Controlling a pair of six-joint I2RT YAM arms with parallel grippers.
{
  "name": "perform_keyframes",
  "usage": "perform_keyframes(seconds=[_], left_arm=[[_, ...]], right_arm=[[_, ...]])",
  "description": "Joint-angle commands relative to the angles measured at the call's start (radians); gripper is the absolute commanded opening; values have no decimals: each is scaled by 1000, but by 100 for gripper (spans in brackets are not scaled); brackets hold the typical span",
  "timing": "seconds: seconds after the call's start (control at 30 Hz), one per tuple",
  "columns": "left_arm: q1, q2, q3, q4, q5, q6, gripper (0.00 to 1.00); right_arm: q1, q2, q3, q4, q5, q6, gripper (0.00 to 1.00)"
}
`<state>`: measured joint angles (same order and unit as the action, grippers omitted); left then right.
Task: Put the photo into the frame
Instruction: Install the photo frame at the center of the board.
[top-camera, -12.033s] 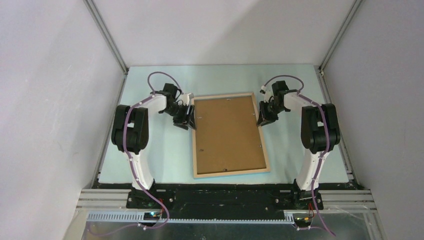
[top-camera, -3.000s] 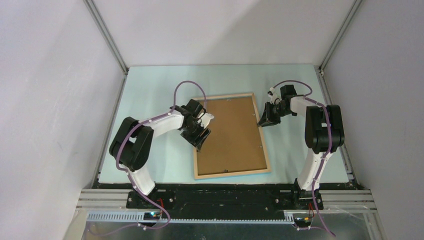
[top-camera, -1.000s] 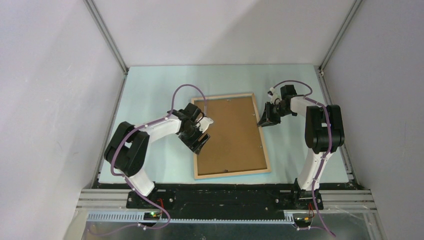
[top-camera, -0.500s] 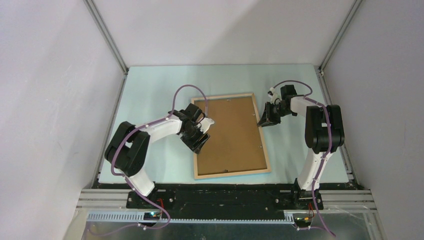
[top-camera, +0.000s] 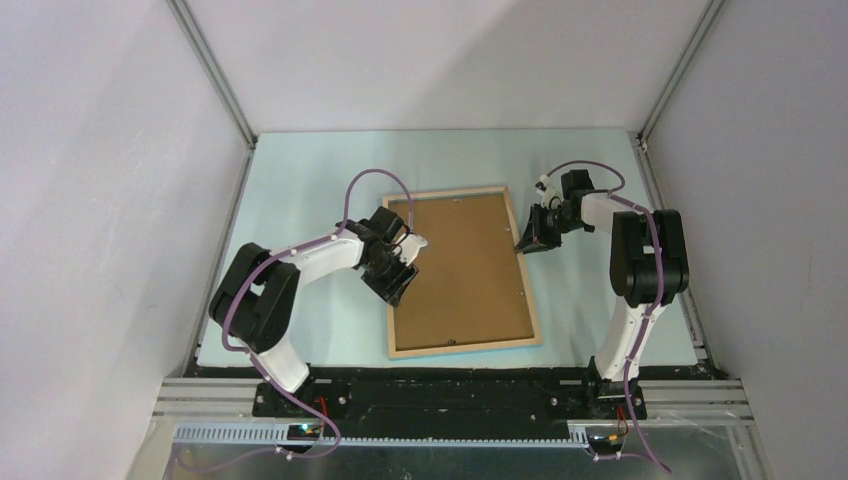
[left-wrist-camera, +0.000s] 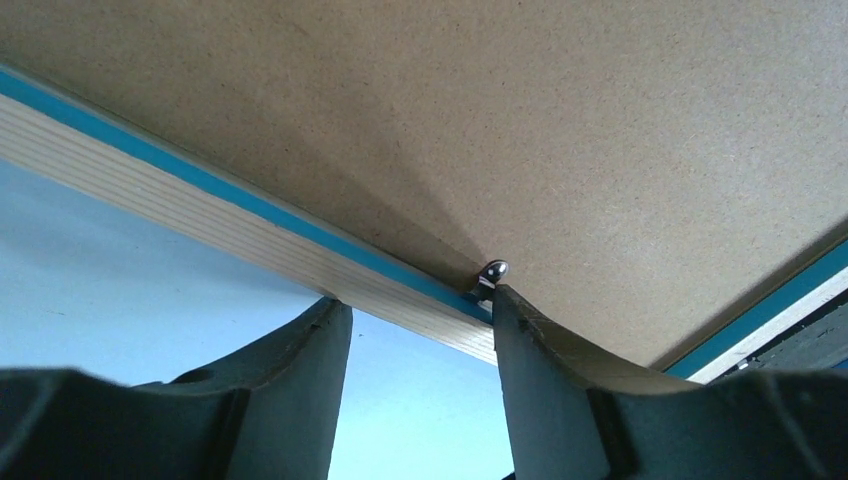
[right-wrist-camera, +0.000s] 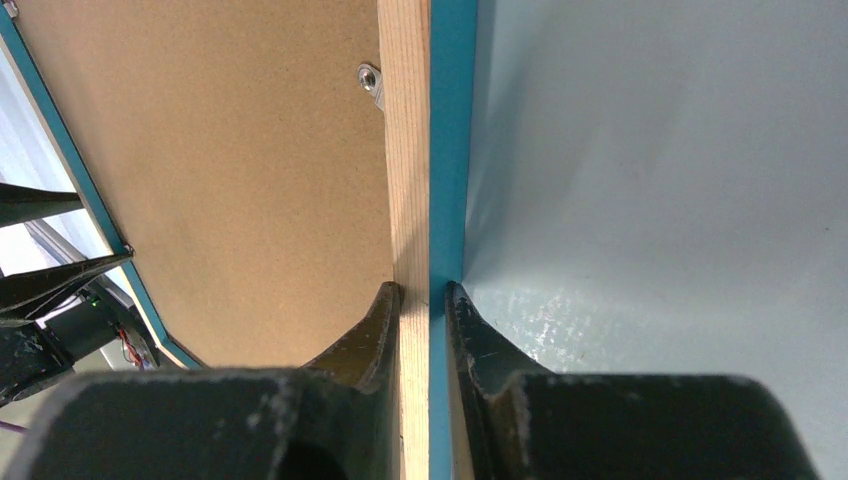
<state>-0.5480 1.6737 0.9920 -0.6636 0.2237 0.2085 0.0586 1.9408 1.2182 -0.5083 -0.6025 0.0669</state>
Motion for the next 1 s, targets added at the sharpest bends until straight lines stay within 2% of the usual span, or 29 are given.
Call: perform_keyframes(seconds=[0.0, 0.27, 0.37, 0.57, 0.8, 0.97], left_arm=[[-5, -10, -2, 18, -13, 50, 62], [-5, -50, -11, 17, -42, 68, 85], [-4, -71, -13, 13, -53, 76, 91], [9, -120, 8, 13, -78, 83, 95], [73, -150, 52, 13, -102, 65, 98], [117, -150, 74, 13, -97, 51, 98]], right_arm=[[-3, -1, 15, 12, -4, -24, 1], [-3, -1, 15, 11, -6, -26, 2], [-1, -5, 15, 9, 2, -24, 11], [8, -17, 15, 7, 22, -24, 31], [22, -22, 15, 8, 36, -27, 41], [43, -24, 15, 5, 63, -32, 43]])
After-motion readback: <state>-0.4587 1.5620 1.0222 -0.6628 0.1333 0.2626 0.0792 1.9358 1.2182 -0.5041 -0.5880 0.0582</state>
